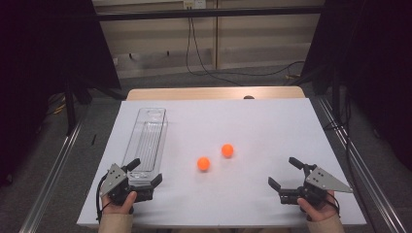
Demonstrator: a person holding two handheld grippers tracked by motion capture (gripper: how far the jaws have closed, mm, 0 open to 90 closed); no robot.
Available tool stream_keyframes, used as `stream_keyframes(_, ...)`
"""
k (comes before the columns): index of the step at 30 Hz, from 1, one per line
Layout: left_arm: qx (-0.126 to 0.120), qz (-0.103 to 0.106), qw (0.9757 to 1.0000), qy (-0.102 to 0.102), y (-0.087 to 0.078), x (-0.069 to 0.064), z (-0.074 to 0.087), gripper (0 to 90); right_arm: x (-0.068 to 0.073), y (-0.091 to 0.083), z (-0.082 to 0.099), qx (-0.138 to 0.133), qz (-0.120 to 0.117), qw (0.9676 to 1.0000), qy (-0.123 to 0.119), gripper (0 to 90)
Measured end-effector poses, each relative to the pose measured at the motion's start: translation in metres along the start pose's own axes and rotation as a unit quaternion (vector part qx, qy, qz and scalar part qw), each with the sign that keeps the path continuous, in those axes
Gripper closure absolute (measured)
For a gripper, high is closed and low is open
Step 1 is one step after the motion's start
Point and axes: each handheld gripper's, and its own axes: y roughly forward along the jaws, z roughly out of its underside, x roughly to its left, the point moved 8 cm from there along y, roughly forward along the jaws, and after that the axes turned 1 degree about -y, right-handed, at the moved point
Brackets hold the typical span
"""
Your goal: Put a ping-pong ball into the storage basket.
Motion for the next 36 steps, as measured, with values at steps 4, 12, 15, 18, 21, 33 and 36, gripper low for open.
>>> stream_keyframes(4,0.003,0.000,1.0000,-0.004,0.001,0.000,0.001,1.8,-0.001,0.000,0.000,0.000,0.001,1.0000,0.000,0.7)
stream_keyframes(12,0.005,0.005,1.0000,-0.004,0.002,-0.002,0.000,1.8,0.000,0.000,0.000,0.000,-0.002,1.0000,-0.001,0.9)
stream_keyframes(15,0.006,0.006,0.9999,-0.007,0.003,-0.003,0.000,1.8,0.000,0.001,0.000,-0.001,-0.002,1.0000,-0.001,1.0)
stream_keyframes(18,0.003,0.008,0.9999,-0.009,0.005,-0.005,-0.002,1.8,0.000,0.001,-0.001,-0.002,-0.001,1.0000,0.002,1.0)
stream_keyframes(21,0.001,0.010,0.9999,-0.008,0.005,-0.007,-0.004,1.8,0.000,0.000,0.000,-0.001,-0.002,1.0000,0.000,1.0)
stream_keyframes(33,0.006,0.017,0.9998,-0.010,0.011,-0.014,-0.006,1.8,0.000,0.000,0.000,-0.002,-0.002,1.0000,0.000,1.1)
stream_keyframes(36,0.009,0.018,0.9998,-0.009,0.013,-0.016,-0.006,1.8,0.000,0.000,0.000,-0.002,-0.003,1.0000,0.000,1.1)
